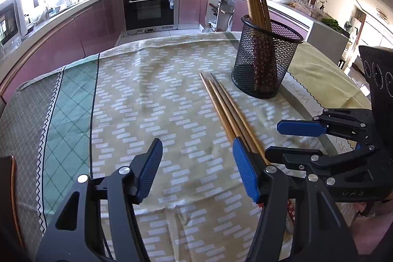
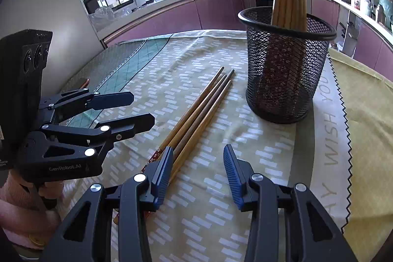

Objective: Organize utensils
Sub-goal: 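Close the left tool on a loose chopstick while the right tool grasps another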

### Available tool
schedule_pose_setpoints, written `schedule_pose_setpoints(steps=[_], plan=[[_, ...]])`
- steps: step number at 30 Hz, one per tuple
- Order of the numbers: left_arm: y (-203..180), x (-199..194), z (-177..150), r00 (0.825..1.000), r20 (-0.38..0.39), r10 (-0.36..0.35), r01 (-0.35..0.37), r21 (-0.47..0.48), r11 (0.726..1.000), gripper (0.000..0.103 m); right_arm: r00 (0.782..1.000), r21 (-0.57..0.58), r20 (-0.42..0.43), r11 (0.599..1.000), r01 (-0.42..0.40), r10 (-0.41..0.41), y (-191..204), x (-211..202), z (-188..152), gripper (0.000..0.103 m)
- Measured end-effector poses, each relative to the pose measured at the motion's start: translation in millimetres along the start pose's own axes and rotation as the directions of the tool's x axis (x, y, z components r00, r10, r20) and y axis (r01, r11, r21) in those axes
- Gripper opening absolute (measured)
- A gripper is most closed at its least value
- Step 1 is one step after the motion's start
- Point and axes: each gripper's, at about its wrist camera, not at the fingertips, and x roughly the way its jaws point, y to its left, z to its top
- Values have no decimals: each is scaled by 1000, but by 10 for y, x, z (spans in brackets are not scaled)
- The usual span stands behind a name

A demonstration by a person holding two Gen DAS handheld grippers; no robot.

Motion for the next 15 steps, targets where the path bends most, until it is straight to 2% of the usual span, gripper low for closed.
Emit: schedule_pose_setpoints(steps=[15], plan=[[-80, 93, 64, 999, -28, -18, 19, 27, 999, 59, 999, -10, -32, 999, 37, -38, 5, 84, 32, 40]])
